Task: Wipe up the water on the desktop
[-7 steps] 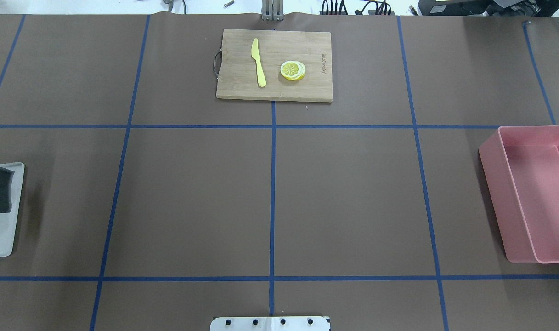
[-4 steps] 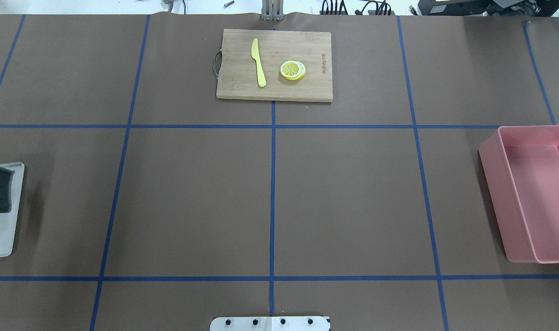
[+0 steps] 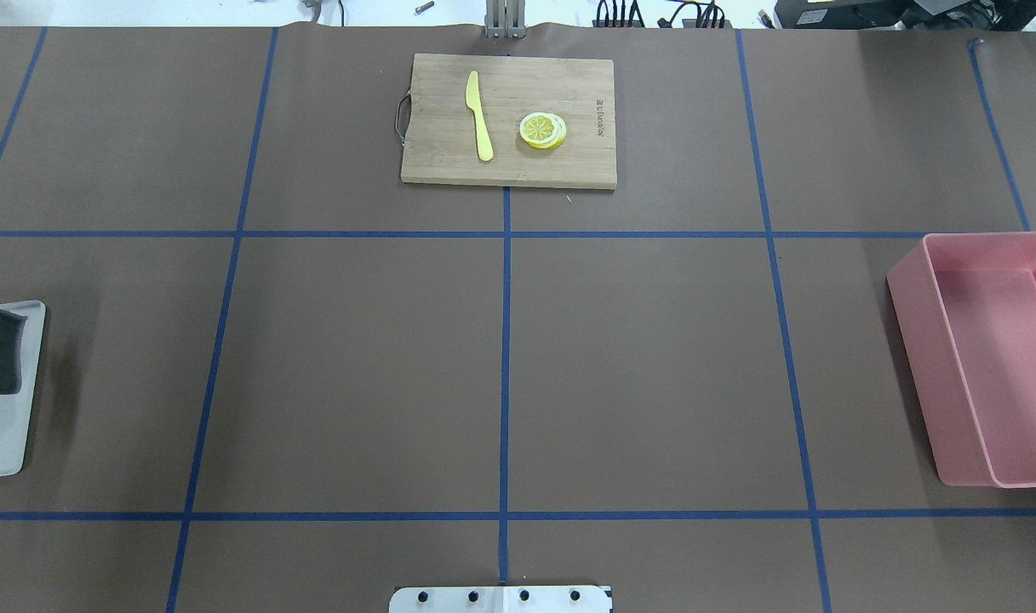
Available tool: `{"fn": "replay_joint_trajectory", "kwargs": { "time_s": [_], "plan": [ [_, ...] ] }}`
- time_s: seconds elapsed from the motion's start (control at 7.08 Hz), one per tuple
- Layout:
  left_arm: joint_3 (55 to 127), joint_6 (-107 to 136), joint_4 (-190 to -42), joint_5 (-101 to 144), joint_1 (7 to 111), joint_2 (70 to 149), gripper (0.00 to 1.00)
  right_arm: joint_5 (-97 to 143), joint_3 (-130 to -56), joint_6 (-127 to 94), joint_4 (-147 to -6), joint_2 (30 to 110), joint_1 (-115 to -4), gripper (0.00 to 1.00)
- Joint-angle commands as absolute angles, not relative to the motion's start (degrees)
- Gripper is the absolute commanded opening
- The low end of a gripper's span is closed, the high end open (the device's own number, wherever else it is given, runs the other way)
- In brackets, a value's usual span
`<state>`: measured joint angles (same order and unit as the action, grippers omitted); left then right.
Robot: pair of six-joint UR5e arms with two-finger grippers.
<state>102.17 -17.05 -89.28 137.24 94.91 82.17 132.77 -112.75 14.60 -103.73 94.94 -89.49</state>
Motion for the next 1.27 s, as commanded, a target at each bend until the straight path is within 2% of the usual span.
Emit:
{"fn": "replay_joint_trajectory", "kwargs": {
  "time_s": [0.0, 0.28, 0.71, 1.13],
  "plan": [
    [101.9, -16.6, -89.2, 137.3, 94.6, 81.9, 0.98, 133.9, -111.2, 14.6, -103.1, 95.8, -89.5, 1.00],
    [102.4, -1.3, -89.8, 137.3, 90.9, 82.0, 0.98, 138.9, -111.0, 14.6, -103.1, 95.6, -89.4, 1.00],
    [103.2, 15.1, -99.9, 138.0, 83.3, 80.5, 0.99, 141.9, -111.6, 14.5, -102.7, 95.5, -88.6, 1.00],
    [103.2, 26.9, -105.8, 141.0, 75.6, 78.8, 0.97, 140.1, -111.5, 1.7, -94.5, 95.2, -82.7, 1.00]
  ]
}}
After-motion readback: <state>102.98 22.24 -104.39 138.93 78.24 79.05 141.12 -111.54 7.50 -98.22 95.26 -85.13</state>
